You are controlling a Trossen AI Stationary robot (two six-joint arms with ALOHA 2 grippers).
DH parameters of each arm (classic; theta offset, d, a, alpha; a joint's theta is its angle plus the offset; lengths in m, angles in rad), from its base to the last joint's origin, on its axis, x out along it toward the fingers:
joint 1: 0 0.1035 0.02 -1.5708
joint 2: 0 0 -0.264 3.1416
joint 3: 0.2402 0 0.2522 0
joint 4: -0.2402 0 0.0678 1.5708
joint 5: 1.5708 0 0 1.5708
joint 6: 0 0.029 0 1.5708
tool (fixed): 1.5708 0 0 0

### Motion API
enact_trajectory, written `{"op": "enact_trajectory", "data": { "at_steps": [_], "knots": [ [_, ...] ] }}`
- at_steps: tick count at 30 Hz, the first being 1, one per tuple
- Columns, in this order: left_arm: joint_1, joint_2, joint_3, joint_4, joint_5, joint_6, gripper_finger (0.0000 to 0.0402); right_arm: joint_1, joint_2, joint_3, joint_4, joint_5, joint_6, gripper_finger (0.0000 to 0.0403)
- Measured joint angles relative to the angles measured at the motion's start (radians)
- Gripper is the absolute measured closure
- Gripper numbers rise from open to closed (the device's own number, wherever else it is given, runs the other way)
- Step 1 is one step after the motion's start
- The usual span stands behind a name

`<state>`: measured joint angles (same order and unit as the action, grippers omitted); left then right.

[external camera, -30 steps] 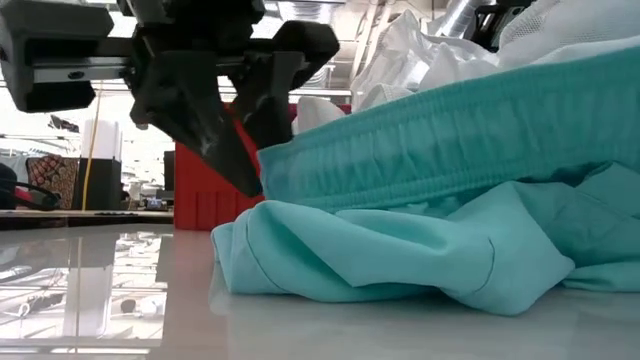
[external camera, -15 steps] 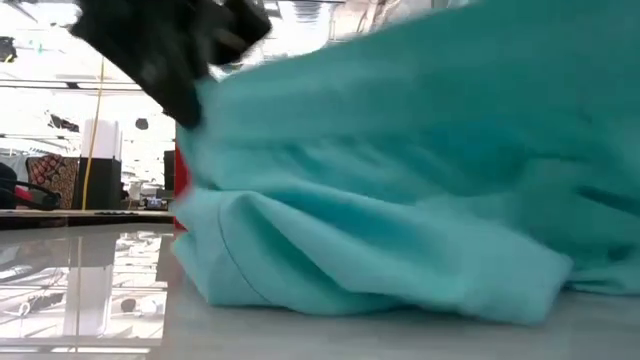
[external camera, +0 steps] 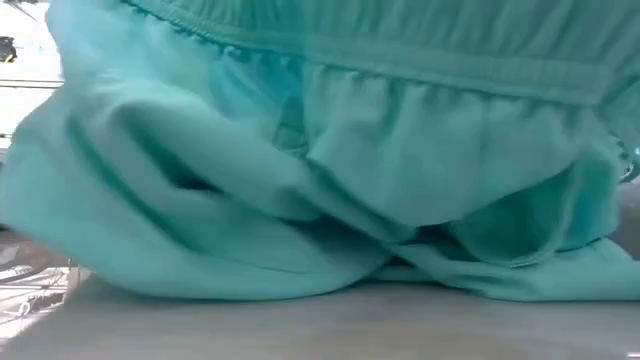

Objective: Fold Laundry from Bin
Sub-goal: Fold the sky blue shorts

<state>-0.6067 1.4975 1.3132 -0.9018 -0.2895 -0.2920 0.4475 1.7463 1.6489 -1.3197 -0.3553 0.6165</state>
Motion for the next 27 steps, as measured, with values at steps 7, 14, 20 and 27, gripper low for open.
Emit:
{"op": "enact_trajectory", "data": {
  "at_steps": [7,14,20,27],
  "knots": [
    [-0.028,0.009,-0.019,0.022,0.047,-0.075,0.0401,0.279,-0.074,-0.092,0.308,0.525,0.326,0.0206],
    [-0.033,0.01,-0.068,0.097,0.051,-0.088,0.0401,0.452,-0.014,-0.333,0.852,0.74,0.771,0.0197],
    [-0.028,0.01,-0.073,0.156,0.071,0.006,0.0401,0.495,0.113,-0.365,0.975,0.936,1.145,0.0182],
    [-0.008,0.01,-0.073,0.181,0.102,0.035,0.0401,0.511,0.189,-0.365,1.055,1.122,1.344,0.0181]
  ]
}}
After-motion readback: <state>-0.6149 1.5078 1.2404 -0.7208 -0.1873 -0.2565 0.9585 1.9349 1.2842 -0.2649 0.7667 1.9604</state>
